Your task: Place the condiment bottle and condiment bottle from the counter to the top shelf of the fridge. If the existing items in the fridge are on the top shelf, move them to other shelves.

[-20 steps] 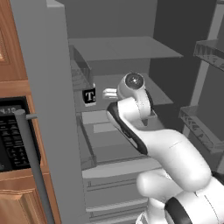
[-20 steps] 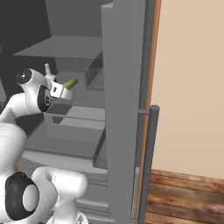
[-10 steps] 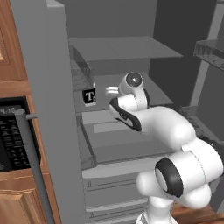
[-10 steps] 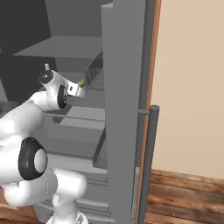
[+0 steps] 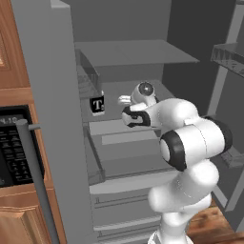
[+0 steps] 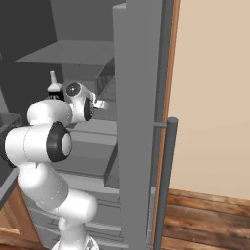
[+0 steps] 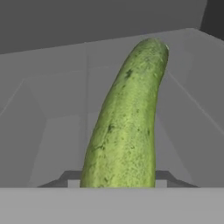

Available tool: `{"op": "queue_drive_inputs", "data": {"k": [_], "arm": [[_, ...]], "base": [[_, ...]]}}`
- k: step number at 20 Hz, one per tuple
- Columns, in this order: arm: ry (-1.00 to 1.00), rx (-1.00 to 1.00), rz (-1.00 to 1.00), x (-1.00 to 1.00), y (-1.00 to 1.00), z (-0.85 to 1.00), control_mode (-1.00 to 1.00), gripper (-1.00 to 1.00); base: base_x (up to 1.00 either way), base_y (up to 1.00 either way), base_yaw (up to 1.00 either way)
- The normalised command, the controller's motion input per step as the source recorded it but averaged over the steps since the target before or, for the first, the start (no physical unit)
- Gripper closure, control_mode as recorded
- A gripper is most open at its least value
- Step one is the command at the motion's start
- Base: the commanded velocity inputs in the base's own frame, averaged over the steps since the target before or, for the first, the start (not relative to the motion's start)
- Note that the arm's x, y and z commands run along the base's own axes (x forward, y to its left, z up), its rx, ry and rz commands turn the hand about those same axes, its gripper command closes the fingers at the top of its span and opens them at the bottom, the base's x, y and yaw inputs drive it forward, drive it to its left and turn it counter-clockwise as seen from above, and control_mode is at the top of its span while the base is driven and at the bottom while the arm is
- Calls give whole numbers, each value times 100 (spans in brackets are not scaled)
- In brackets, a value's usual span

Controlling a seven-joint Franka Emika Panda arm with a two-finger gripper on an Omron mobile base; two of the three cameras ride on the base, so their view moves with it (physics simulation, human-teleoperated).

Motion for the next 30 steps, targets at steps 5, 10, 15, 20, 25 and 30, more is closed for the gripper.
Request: {"op": "queue_drive_inputs", "data": {"k": [5,10,15,20,25,30], "arm": [[0,0,0,98,-4,-63,-100,100],[1,-1,-9,100,1,-31,-100,-100],[10,0,-6,24,0,0,-100,-100],[1,2,-2,-75,0,0,-100,-100],[-5,3,0,-100,0,0,-100,-100],[-14,7,0,-100,0,19,-100,-100]], "base": [[0,0,0],[0,0,0],[0,0,0],[0,0,0],[0,0,0],[0,0,0]]}}
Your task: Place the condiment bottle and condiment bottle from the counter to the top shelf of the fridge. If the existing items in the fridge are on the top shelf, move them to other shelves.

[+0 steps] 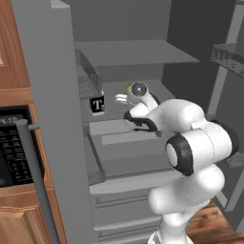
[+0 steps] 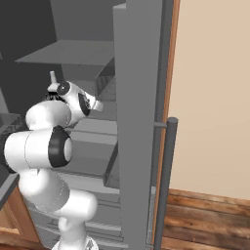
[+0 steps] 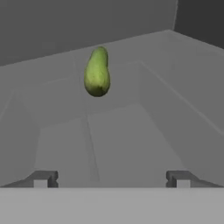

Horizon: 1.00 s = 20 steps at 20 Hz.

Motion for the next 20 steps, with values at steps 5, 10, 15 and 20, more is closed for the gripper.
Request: {"op": "queue_drive_inputs", "data": {"k": [5,10,15,20], "arm": [[-10,8,0,-100,0,84,-100,-100],[-1,8,0,-100,0,100,-100,-100],[3,9,0,-100,1,100,-100,-100],[15,10,0,-100,1,85,-100,-100]], "base": [[0,0,0],[0,0,0],[0,0,0],[0,0,0]]}}
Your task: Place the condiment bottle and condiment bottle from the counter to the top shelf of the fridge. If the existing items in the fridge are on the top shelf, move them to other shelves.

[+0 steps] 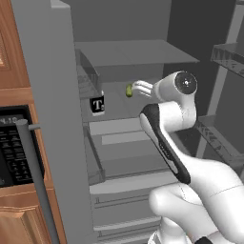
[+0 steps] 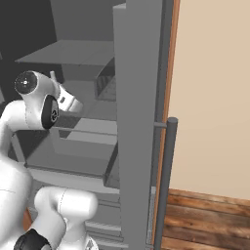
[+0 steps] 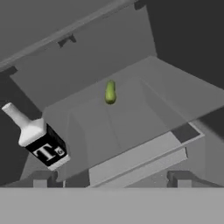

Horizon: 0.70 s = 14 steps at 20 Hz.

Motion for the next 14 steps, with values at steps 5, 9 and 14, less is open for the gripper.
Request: {"op": "queue_drive_inputs", "data": {"k": [5,9,14], "arm": [[19,6,0,-100,1,68,-100,-100],[21,0,-2,-100,1,51,-100,-100],[7,-8,-3,-100,-3,10,-100,-100]], "base": [[0,0,0],[0,0,0],[0,0,0]]}}
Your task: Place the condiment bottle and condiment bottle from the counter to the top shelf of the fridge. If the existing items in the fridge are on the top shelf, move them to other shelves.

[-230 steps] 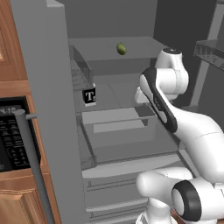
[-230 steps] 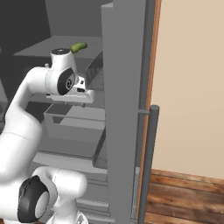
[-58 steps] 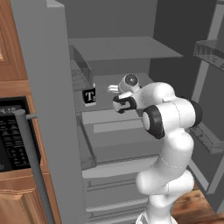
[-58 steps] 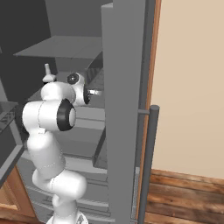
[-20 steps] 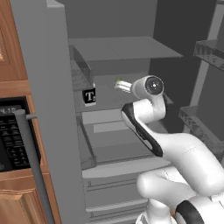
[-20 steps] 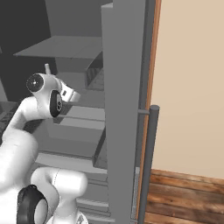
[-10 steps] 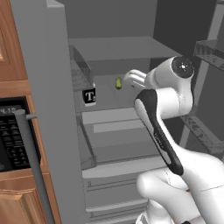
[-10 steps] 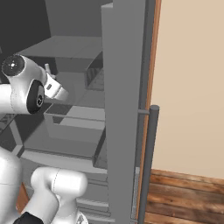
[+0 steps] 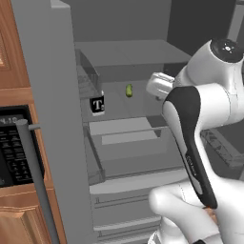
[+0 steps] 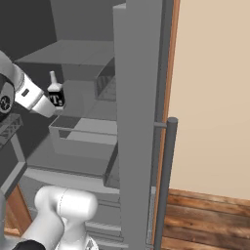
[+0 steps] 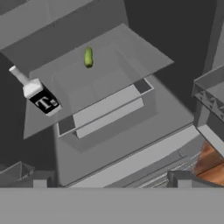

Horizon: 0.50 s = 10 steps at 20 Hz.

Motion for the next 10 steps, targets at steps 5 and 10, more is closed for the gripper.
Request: {"op": "queue_drive_inputs", "data": {"k": [5,10], "arm": [[-9,-11,1,-57,-17,-24,-100,-100],[-17,-12,7,-7,-12,-18,-100,-100]], "base": [[0,0,0],[0,0,0]]}}
